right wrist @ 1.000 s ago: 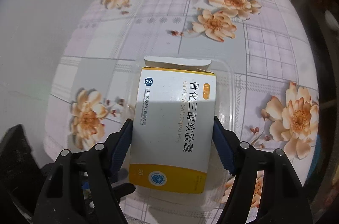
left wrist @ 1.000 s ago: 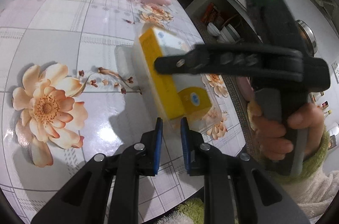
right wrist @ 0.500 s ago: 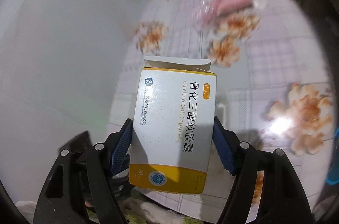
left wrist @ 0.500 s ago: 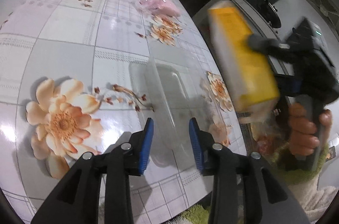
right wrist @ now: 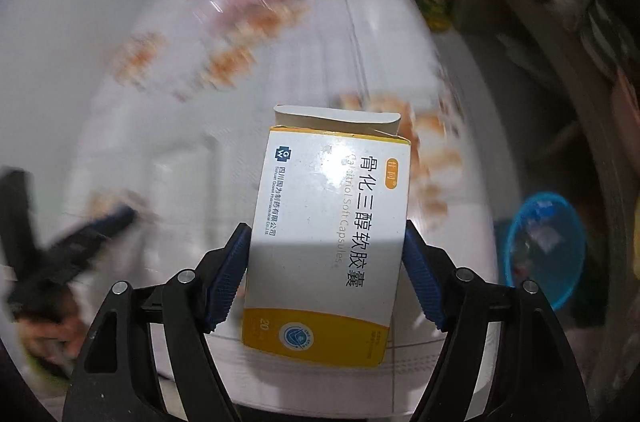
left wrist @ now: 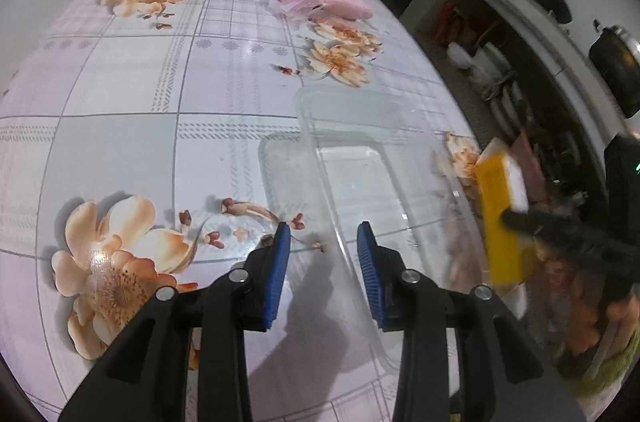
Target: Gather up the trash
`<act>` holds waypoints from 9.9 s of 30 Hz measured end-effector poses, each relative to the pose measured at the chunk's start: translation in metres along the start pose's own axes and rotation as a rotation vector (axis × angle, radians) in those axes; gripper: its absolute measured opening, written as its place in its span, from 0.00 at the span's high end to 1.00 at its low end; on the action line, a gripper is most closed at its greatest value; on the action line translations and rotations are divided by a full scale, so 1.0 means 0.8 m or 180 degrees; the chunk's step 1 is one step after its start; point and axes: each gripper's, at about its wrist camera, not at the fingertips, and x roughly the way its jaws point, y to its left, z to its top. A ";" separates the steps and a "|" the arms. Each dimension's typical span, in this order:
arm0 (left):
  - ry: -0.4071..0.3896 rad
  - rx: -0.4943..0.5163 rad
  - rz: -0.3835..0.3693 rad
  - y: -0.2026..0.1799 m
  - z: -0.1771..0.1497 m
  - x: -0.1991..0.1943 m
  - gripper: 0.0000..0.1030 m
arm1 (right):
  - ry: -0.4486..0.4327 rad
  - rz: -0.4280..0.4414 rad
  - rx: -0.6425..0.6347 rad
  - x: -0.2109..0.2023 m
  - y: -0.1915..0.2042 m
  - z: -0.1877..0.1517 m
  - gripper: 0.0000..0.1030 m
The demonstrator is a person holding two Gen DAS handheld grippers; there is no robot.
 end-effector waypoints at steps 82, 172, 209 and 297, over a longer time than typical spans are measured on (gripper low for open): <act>0.0919 0.2931 -0.0181 -0.614 -0.089 0.358 0.49 | -0.0741 0.0092 0.3926 0.046 -0.453 -0.375 0.22; 0.0074 0.0363 0.0093 0.020 0.043 0.026 0.95 | -0.0079 0.0553 -0.1001 0.065 0.053 0.108 0.39; -0.0163 0.0500 0.0238 0.007 0.020 -0.009 0.81 | -0.0091 -0.0123 -0.0195 0.090 0.066 0.063 0.13; 0.1555 0.2545 -0.0435 -0.595 -0.056 0.408 0.64 | -0.0943 0.0055 0.3852 0.084 -0.520 -0.269 0.17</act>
